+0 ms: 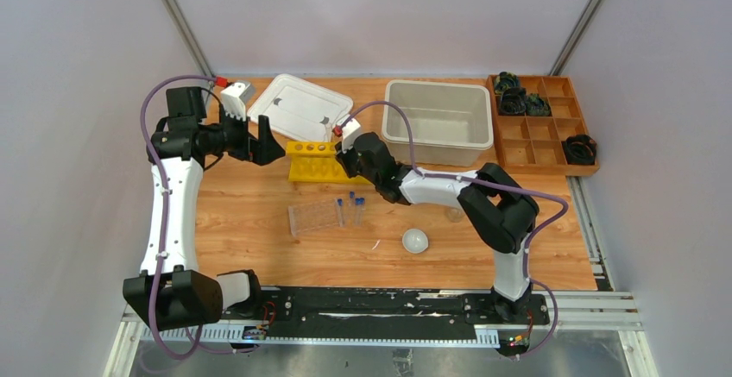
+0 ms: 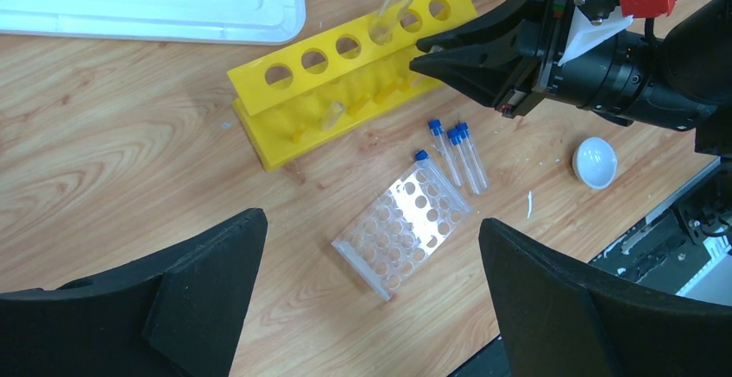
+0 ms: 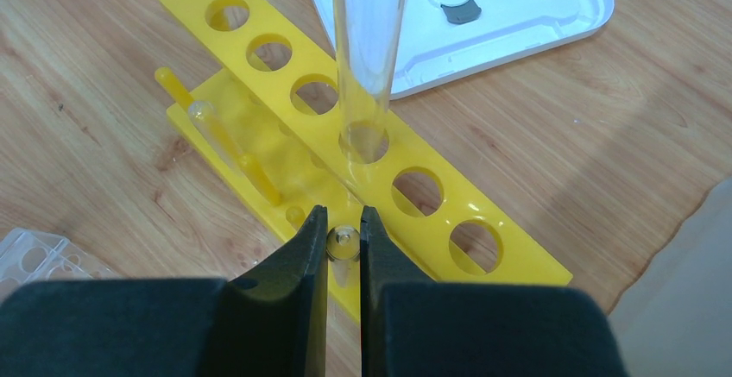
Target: Organize the chemistry lab equipment
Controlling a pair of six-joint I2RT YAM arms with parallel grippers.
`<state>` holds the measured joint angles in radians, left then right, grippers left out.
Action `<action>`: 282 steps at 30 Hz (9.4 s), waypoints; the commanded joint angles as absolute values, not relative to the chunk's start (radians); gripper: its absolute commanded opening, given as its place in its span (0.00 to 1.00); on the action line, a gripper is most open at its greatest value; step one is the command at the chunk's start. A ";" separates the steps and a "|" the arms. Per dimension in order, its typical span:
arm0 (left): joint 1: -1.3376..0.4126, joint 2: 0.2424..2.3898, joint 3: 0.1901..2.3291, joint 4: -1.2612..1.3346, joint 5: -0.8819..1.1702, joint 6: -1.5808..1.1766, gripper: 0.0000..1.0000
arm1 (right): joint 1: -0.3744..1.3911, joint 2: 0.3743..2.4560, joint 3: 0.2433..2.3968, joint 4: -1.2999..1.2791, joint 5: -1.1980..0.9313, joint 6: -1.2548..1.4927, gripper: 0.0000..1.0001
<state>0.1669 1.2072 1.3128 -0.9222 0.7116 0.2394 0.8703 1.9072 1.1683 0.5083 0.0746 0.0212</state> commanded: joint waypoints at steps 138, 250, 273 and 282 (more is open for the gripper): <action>0.160 1.138 1.224 -0.917 1.020 0.204 0.05 | 1.075 1.731 1.450 0.470 0.031 0.698 0.33; 0.327 1.209 1.306 -0.904 0.673 0.114 1.00 | 1.069 2.106 1.242 0.854 -0.272 0.005 0.00; 0.328 1.198 1.304 -0.904 0.669 0.140 1.00 | 1.056 2.135 1.231 0.876 -0.141 -0.037 0.00; 0.328 1.196 1.316 -0.904 0.676 0.142 1.00 | 1.057 2.115 1.194 0.896 -0.115 -0.041 0.24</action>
